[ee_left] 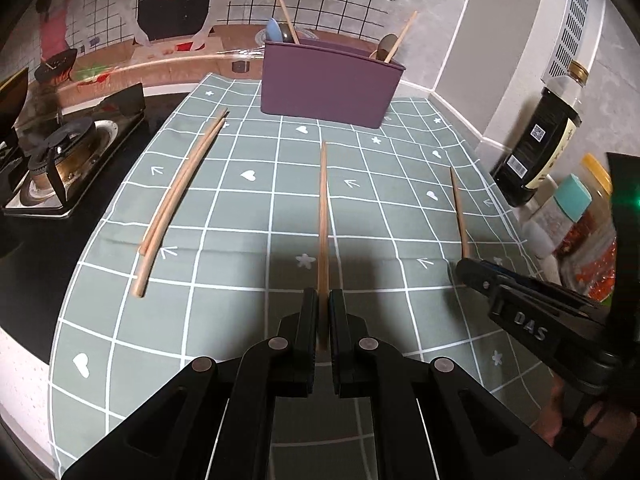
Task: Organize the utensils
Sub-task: 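Close both tools on one wooden chopstick each, then lift the chopsticks and carry them up over the caddy with both tools, then lower the chopsticks into the caddy and open both tools, then move both tools down to the last chopsticks on the mat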
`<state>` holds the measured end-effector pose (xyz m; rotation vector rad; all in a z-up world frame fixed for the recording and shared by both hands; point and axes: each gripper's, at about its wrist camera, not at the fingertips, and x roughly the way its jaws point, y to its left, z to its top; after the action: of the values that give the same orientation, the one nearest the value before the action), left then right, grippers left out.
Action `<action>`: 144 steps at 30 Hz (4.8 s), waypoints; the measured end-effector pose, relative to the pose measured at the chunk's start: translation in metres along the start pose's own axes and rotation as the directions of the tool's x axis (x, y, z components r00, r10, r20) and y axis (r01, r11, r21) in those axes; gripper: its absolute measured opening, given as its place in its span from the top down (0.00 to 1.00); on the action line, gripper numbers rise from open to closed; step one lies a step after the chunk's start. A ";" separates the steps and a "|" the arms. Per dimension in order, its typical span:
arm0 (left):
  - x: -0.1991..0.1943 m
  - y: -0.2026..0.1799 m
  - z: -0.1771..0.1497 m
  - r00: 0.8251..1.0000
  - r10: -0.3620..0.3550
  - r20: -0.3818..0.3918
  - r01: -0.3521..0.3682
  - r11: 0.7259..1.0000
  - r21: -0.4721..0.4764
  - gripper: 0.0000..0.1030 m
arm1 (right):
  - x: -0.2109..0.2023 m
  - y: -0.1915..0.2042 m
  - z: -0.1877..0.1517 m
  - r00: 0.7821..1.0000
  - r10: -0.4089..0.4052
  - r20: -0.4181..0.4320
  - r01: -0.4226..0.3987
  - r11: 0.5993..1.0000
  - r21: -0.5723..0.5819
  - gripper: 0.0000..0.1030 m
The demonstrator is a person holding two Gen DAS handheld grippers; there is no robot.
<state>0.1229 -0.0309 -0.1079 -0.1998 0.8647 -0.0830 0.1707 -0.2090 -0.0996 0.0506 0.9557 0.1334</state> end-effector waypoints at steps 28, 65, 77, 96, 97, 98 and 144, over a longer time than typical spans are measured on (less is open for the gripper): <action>-0.071 0.008 0.096 0.975 -0.039 0.217 0.016 0.994 0.107 0.94 | -0.077 -0.037 0.053 0.984 -0.027 0.176 0.044 0.995 -0.090 0.95; -0.165 -0.002 0.358 0.903 -0.237 0.359 0.165 0.961 0.221 0.94 | -0.235 0.065 0.304 0.879 0.114 0.463 0.028 0.957 -0.289 0.95; -0.052 0.019 0.379 0.960 -0.192 0.201 0.151 0.967 0.204 0.94 | -0.114 0.060 0.332 0.954 0.102 0.284 -0.026 0.966 -0.259 0.95; 0.058 0.038 0.370 0.984 -0.173 0.042 0.166 0.978 0.127 0.94 | 0.018 0.049 0.318 0.993 0.099 0.058 -0.083 0.969 -0.234 0.94; 0.062 0.038 0.368 0.984 -0.173 0.032 0.168 0.978 0.122 0.94 | 0.021 0.049 0.317 0.994 0.098 0.052 -0.083 0.968 -0.235 0.94; 0.065 0.038 0.366 0.985 -0.173 0.024 0.169 0.978 0.120 0.93 | 0.023 0.049 0.317 0.994 0.094 0.048 -0.080 0.968 -0.238 0.94; -0.070 0.189 0.094 0.984 0.127 0.122 -0.105 0.980 -0.172 0.56 | 0.005 0.138 0.069 0.970 0.242 0.022 -0.229 0.943 -0.243 0.66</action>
<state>0.1478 0.1778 -0.0352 -0.3059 0.7486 0.1108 0.2173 -0.0703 -0.0492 -0.0537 0.8737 0.4659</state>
